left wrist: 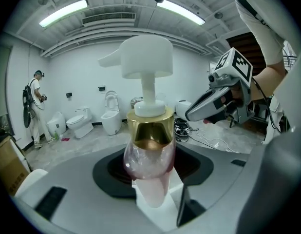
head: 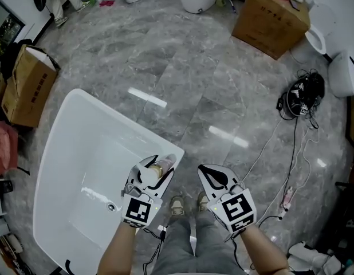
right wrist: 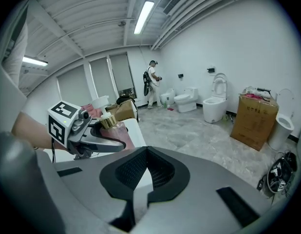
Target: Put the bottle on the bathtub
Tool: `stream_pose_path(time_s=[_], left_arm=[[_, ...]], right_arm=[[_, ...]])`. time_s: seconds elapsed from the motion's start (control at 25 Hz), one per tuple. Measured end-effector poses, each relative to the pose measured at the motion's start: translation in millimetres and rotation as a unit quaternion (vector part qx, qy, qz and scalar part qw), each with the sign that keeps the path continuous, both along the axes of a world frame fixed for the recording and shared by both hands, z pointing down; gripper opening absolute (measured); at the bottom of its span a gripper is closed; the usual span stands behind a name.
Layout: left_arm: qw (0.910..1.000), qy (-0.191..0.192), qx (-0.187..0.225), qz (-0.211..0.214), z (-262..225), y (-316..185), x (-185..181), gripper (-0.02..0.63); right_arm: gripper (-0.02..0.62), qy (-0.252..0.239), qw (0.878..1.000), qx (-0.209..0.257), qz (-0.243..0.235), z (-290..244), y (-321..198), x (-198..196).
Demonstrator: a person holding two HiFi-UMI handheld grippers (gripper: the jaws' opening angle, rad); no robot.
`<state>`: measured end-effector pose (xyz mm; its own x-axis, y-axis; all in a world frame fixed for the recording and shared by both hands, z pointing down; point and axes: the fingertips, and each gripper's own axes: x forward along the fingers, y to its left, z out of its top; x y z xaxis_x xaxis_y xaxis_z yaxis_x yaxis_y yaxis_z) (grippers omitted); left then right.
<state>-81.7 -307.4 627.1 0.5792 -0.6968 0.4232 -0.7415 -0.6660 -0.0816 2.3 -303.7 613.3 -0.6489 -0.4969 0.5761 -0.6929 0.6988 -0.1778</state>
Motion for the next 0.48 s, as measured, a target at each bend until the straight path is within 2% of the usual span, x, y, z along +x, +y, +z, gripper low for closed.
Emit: stream_pose_path(time_s=[0.08,0.24,0.48], left_arm=[[0.9999,-0.012,-0.001,0.008,16.9,0.2,-0.9,0.236],[0.9998,-0.009,-0.017,0.005,40.2,-6.4,-1.5,0.236],[0.9988,-0.028,-0.040,0.003,83.8,-5.8,4.0,0.236]], right_arm=[[0.028,0.003,1.000,-0.006,0.000,8.4,-1.9,1.4],[0.028,-0.006,1.000,-0.027,0.005,22.0,-9.2,1.3],[0.028,-0.013,0.999,-0.035,0.005,38.5,-11.4,-2.9]])
